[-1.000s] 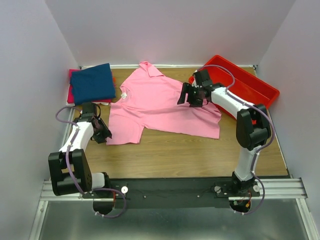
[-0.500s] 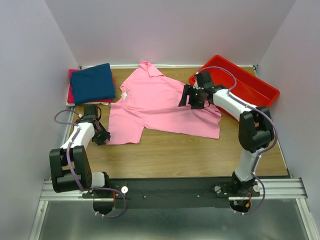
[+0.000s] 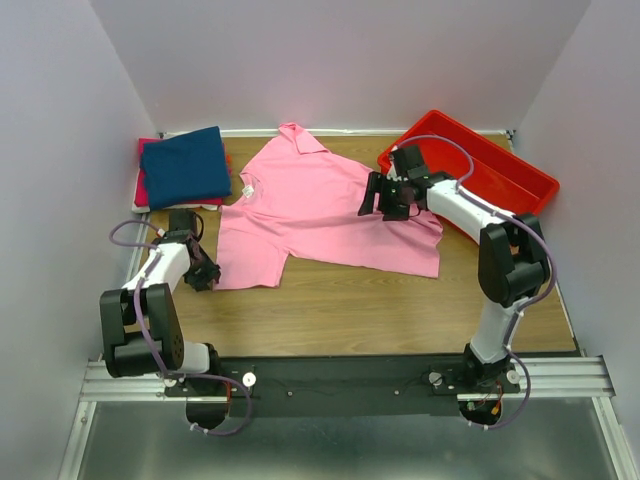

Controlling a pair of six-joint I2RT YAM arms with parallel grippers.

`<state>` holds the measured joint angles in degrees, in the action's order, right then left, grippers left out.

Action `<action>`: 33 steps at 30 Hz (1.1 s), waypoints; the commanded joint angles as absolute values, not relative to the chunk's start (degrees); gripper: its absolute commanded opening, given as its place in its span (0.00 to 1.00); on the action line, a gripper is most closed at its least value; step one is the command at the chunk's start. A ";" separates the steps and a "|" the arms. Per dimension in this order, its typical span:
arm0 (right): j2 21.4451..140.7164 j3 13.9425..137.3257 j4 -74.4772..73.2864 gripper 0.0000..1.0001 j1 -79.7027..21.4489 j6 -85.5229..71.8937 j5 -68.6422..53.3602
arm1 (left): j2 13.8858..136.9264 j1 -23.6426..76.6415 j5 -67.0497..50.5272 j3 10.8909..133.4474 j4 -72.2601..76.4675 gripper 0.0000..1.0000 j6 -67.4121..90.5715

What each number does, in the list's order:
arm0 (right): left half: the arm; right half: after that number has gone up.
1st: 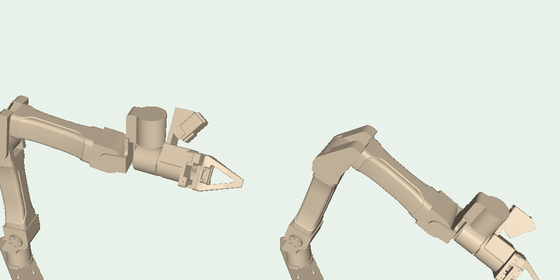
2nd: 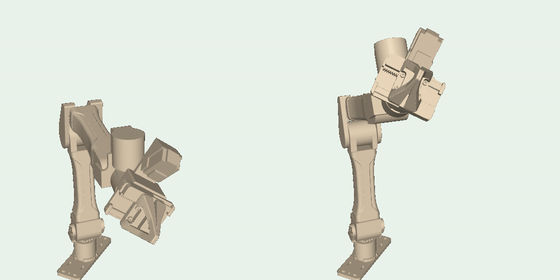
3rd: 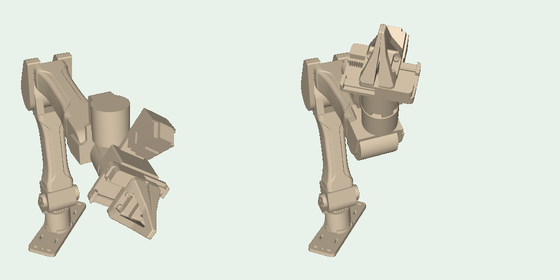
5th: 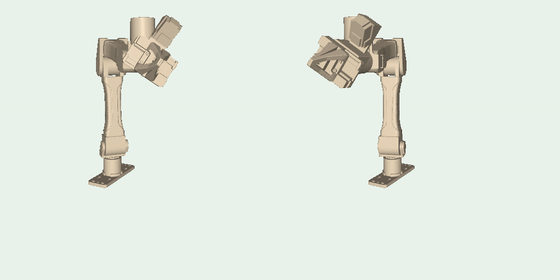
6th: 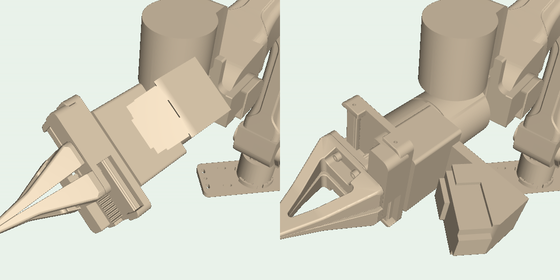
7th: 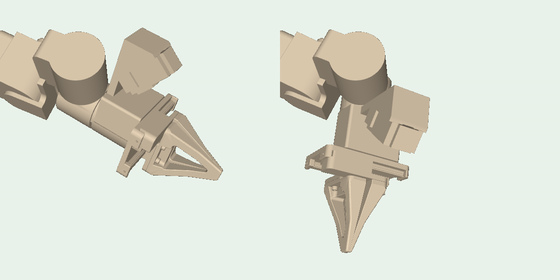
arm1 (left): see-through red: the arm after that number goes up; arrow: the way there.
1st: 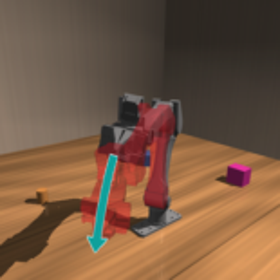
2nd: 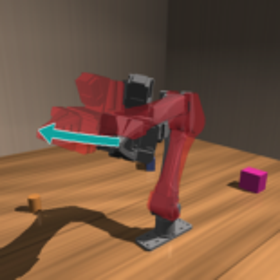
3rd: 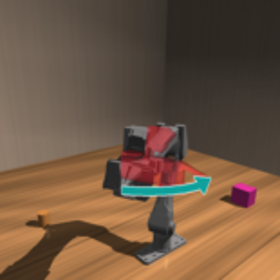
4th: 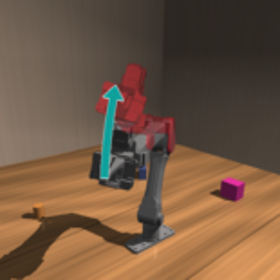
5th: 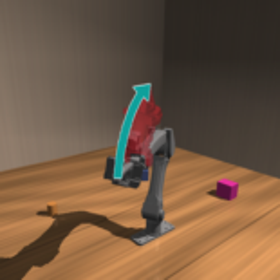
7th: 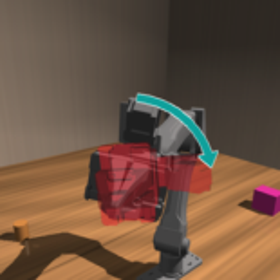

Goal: Fold and stack the t-shirts
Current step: Fold the tshirt

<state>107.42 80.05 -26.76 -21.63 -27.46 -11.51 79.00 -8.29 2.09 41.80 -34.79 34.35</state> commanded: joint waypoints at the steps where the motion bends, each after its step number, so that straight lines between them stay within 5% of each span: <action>1: 104.50 79.10 -27.86 0.82 -21.45 -27.33 -12.13 | 79.80 -8.61 4.21 41.84 -34.45 0.37 34.45; 12: 100.20 77.26 -27.86 0.82 -21.45 -29.26 -9.15 | 85.16 -4.93 3.87 42.19 -34.01 0.25 33.66; 17: 94.50 70.85 -27.95 0.82 -21.27 -31.37 -6.25 | 87.37 -2.37 2.11 42.45 -33.05 0.00 32.09; 33: 76.29 45.36 -30.50 0.64 -18.81 -42.63 7.99 | 77.96 -5.01 -2.46 47.63 -39.64 0.00 21.10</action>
<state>76.95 47.79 -29.43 -19.49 -39.09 1.15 80.51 -4.16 0.86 45.41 -37.54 24.80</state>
